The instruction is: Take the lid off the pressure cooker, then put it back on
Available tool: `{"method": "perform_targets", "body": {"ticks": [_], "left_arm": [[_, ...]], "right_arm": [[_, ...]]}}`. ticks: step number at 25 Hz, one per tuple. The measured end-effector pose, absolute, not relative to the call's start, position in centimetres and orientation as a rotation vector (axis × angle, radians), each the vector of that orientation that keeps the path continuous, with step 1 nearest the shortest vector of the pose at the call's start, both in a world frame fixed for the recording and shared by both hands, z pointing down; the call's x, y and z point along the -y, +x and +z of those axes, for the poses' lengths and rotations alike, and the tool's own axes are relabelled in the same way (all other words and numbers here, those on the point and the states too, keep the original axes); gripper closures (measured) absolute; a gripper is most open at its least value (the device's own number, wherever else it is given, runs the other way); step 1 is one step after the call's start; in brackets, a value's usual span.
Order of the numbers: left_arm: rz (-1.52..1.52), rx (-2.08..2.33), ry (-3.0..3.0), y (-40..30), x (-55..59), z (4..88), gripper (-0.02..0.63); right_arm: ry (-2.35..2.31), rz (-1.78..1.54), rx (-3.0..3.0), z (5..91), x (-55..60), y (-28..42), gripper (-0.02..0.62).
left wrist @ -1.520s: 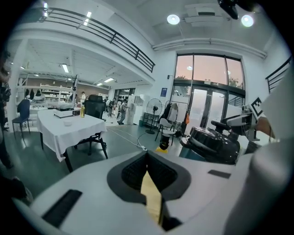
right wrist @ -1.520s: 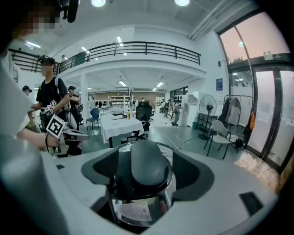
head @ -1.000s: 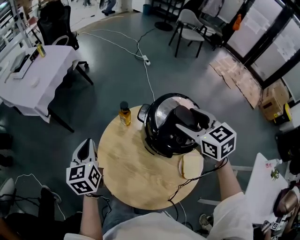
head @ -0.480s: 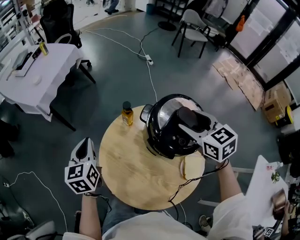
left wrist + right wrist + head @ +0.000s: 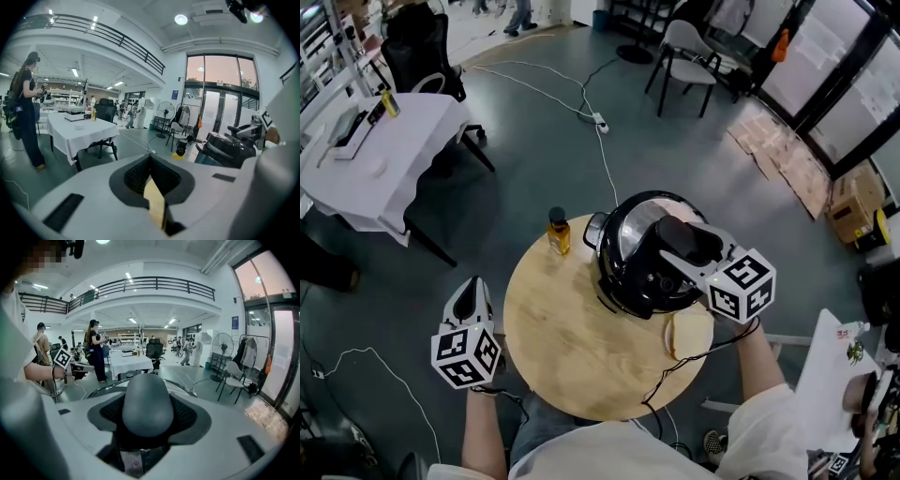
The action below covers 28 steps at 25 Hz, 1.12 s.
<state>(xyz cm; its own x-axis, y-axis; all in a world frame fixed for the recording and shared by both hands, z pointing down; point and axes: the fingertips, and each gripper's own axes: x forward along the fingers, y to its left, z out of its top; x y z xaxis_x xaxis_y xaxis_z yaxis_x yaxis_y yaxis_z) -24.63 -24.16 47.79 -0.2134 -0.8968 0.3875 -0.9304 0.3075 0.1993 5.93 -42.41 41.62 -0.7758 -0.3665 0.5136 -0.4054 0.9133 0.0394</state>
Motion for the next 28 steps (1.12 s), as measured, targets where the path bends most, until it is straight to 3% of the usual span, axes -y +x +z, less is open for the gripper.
{"method": "perform_targets", "body": {"ticks": [28], "left_arm": [[0.038, 2.179, 1.649, -25.3, 23.3, 44.9, 0.615]], "right_arm": [[0.617, 0.083, 2.557, 37.0, 41.3, 6.5, 0.312]]}}
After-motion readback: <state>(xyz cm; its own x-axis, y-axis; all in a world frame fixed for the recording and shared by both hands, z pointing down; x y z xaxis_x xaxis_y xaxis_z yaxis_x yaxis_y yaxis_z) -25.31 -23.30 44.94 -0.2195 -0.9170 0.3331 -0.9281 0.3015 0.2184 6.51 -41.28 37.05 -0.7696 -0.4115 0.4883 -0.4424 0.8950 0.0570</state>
